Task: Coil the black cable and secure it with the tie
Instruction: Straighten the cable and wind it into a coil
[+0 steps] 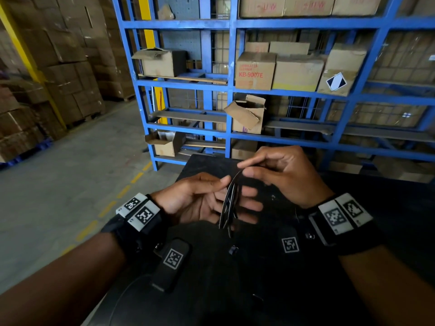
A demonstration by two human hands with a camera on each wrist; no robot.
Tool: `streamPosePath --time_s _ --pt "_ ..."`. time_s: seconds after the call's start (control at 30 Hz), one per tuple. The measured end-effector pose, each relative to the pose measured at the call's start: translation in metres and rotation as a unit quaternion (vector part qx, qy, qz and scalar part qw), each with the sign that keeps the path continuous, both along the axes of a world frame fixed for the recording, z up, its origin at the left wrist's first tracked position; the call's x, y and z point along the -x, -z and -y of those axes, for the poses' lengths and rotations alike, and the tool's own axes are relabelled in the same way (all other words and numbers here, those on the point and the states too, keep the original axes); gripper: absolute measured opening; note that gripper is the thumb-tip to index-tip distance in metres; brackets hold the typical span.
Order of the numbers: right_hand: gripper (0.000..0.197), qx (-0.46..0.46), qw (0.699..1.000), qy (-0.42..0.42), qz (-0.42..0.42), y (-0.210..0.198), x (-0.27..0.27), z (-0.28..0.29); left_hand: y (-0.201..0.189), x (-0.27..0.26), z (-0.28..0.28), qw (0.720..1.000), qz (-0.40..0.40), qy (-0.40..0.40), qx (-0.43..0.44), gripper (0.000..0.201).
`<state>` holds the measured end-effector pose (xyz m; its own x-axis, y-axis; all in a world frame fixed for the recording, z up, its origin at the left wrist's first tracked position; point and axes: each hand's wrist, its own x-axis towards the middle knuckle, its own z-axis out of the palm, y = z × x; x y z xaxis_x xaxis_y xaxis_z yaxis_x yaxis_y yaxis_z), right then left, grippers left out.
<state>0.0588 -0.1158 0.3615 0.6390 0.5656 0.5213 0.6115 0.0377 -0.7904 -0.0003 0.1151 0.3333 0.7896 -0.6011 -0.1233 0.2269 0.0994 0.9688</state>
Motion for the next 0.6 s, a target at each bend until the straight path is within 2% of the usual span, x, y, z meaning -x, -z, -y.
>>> streamPosePath --time_s 0.13,0.2,0.3,0.43,0.6 --pt "0.017 -0.081 0.988 -0.005 -0.128 0.029 -0.004 -0.013 -0.006 0.004 0.007 0.99 -0.01 0.046 0.13 0.052" --pt "0.017 -0.124 0.972 -0.003 -0.198 0.05 -0.002 -0.023 -0.014 0.003 0.01 0.982 0.008 0.029 0.187 0.05" --pt "0.01 -0.098 0.965 0.024 -0.241 0.076 0.008 -0.031 -0.024 -0.004 0.008 0.971 0.027 -0.026 0.238 0.05" --pt "0.027 -0.025 0.972 0.018 -0.234 0.092 0.026 -0.033 -0.031 -0.015 -0.004 0.963 0.05 -0.144 0.223 0.049" --pt "0.023 0.029 0.983 0.044 -0.177 0.076 0.042 -0.023 -0.029 -0.018 -0.015 0.957 0.103 -0.253 0.098 0.043"
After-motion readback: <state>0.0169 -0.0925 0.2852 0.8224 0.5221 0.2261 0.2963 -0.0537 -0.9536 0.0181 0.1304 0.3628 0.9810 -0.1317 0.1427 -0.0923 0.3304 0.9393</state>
